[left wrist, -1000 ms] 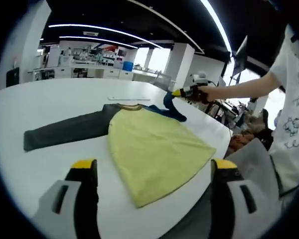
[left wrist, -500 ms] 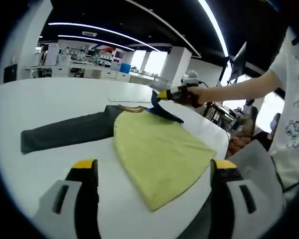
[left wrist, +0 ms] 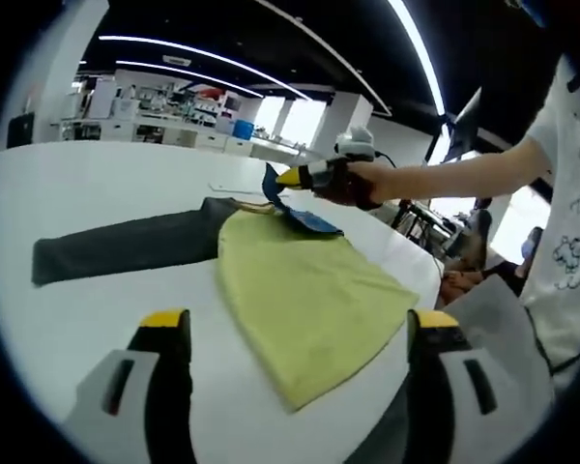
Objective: Fold the garment on the visible template until the final outline fits inside the template.
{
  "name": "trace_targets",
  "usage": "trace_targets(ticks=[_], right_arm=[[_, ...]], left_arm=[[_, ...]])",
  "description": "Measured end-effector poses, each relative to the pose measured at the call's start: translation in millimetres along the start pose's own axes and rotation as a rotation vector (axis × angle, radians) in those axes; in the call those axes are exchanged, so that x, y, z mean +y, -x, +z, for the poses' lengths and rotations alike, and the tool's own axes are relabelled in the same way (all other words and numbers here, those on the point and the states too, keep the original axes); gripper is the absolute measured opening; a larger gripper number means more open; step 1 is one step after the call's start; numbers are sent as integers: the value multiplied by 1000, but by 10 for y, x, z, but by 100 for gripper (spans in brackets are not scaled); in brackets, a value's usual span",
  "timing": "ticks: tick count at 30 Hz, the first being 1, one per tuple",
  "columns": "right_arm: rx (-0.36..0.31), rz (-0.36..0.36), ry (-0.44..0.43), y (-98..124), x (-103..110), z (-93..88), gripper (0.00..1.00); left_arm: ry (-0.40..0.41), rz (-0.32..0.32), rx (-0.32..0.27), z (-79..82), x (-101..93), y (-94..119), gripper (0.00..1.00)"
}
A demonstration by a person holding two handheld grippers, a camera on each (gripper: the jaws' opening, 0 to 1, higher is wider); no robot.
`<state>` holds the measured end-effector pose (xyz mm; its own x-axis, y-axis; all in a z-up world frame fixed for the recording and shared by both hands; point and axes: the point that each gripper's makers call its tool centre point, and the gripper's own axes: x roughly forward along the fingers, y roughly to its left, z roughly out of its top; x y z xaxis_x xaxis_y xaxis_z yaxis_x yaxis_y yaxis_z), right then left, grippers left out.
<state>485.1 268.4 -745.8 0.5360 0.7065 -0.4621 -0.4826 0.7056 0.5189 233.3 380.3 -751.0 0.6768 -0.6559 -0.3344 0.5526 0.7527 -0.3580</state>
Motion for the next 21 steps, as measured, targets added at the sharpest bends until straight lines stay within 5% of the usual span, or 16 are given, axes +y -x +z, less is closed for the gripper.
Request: trace_targets(ticks=[10,21], right_arm=[[66,50,-2,-256,257,-301,0],[124,55,-3,-372,266,-507,0]], left_arm=[[13,9,3,-34,27,6,89],[20,15,14,-50,64,-18,89]])
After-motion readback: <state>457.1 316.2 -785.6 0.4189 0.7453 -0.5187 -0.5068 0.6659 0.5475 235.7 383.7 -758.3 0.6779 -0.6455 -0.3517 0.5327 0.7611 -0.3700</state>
